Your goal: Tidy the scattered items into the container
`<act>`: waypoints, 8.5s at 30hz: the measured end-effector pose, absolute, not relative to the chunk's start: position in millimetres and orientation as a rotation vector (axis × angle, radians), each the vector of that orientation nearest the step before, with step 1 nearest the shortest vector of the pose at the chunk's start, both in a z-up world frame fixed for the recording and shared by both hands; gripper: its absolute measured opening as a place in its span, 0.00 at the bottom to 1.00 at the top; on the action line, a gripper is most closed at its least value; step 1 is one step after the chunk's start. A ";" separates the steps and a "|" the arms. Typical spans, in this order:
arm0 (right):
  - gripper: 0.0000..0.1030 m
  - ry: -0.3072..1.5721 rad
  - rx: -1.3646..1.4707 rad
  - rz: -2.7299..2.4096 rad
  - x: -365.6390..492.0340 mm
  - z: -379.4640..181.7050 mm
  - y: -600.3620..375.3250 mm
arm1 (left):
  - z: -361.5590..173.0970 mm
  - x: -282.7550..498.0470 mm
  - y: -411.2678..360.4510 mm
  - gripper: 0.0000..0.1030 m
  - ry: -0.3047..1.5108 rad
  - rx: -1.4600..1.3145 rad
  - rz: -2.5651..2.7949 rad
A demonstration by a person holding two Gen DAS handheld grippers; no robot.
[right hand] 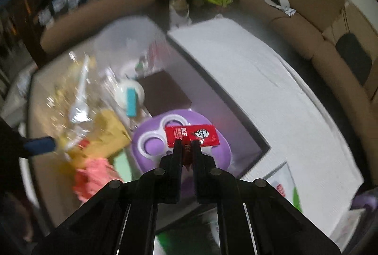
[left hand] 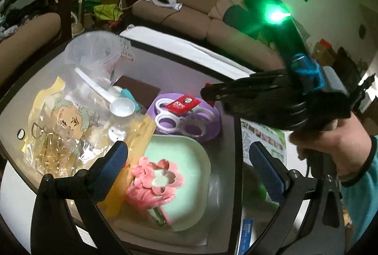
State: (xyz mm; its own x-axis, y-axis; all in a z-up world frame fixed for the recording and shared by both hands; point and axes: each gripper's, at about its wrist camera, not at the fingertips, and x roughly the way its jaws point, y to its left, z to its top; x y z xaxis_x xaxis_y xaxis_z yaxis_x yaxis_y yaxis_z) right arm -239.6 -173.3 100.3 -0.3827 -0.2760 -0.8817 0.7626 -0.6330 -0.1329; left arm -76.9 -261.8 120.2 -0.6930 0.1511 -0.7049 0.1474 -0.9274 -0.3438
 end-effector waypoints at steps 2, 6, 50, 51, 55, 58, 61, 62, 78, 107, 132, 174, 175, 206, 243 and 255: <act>0.09 0.800 1.178 -2.052 -237.1 92.2 -179.5 | 118.8 -76.9 -265.4 1.00 -0.608 -1.250 2.822; 0.53 0.718 1.201 -2.038 -236.2 95.8 -171.1 | 118.3 -75.7 -271.4 1.00 -0.629 -1.257 2.820; 0.79 -0.297 1.489 -2.408 18.5 45.0 232.6 | 52.3 47.0 -87.1 1.00 -0.136 -1.459 2.459; 0.79 -0.314 1.503 -2.404 19.0 41.5 233.5 | 49.2 46.3 -86.0 1.00 -0.139 -1.471 2.454; 0.79 -0.339 1.520 -2.403 17.3 36.6 235.2 | 35.5 44.5 -74.1 1.00 -0.108 -1.505 2.433; 0.79 -0.374 1.537 -2.372 15.3 31.1 235.2 | 27.9 43.4 -68.1 1.00 -0.094 -1.528 2.420; 0.79 -0.359 1.546 -2.355 13.1 28.1 231.3 | 21.1 41.5 -66.5 1.00 -0.100 -1.543 2.411; 0.79 -0.362 1.554 -2.343 12.1 26.0 230.5 | 17.7 41.2 -65.4 1.00 -0.097 -1.554 2.404; 0.83 -0.229 1.545 -2.448 11.7 33.0 226.2 | 40.9 43.1 -71.6 0.98 -0.183 -1.471 2.408; 0.59 0.502 1.094 -1.891 -202.8 111.2 -268.3 | 172.5 5.0 -422.9 0.99 -0.591 -1.388 2.888; 0.64 0.334 1.181 -1.773 -143.0 135.8 -193.4 | 149.3 -10.2 -402.1 0.99 -0.617 -1.490 2.785; 0.86 -0.341 1.756 -2.461 -3.8 11.8 210.7 | 12.3 -0.3 -47.9 1.00 -0.037 -1.784 2.485; 0.89 -0.325 1.766 -2.473 -3.9 8.8 210.0 | 10.6 -1.3 -47.6 1.00 -0.047 -1.788 2.485; 0.81 -0.289 1.440 -2.664 27.7 79.9 173.3 | 75.7 32.5 -82.2 0.77 -0.157 -1.560 2.610; 0.83 -1.032 1.609 -2.180 41.0 14.4 250.3 | 29.0 45.1 -59.7 0.86 -0.003 -1.643 2.239; 0.90 -0.900 1.534 -2.092 -38.2 20.8 212.8 | 17.2 107.5 -2.0 0.86 -0.116 -1.655 1.916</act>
